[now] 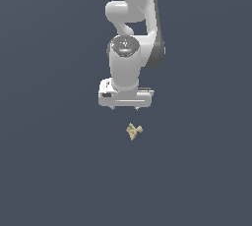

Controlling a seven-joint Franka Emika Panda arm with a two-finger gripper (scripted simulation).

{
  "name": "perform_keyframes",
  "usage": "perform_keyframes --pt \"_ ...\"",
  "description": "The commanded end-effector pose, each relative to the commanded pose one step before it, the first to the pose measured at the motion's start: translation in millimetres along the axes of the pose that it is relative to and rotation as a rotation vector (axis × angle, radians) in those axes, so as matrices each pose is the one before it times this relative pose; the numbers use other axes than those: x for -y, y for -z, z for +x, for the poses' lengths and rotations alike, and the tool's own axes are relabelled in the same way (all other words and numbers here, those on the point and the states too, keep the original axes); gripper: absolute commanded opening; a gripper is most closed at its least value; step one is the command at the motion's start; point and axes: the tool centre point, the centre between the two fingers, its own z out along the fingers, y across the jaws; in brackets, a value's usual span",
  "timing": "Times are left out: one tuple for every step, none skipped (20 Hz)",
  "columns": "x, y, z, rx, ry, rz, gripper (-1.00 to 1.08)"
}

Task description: Pick up the object and move it to a goal position.

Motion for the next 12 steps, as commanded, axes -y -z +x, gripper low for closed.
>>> perform_keyframes --pt "-0.01 0.00 0.00 0.00000 0.00000 0.00000 1.00" --pt "0.47 0.01 0.15 0.00000 0.00000 0.00000 1.00" --pt "0.22 0.39 0.33 -0.00059 -0.00149 0.00148 1.00" --pt "0.82 0.49 0.58 -0.00072 -0.00189 0.00188 1.00" --pt "1.15 0.69 0.80 -0.00099 -0.00265 0.00260 1.00" --pt "1.49 0.89 1.01 -0.00125 -0.00343 0.00332 1.00" --pt "1.66 1.03 1.11 -0.00140 -0.00402 0.00379 1.00" --pt "1.38 0.87 0.89 -0.00113 -0.00345 0.00312 1.00" --pt "0.99 0.69 0.64 -0.00084 -0.00282 0.00238 1.00" --pt "0.64 0.49 0.40 -0.00054 -0.00208 0.00159 1.00" --pt "0.29 0.29 0.17 -0.00026 -0.00129 0.00081 1.00" --pt "0.18 0.06 -0.04 0.00000 0.00000 0.00000 1.00"
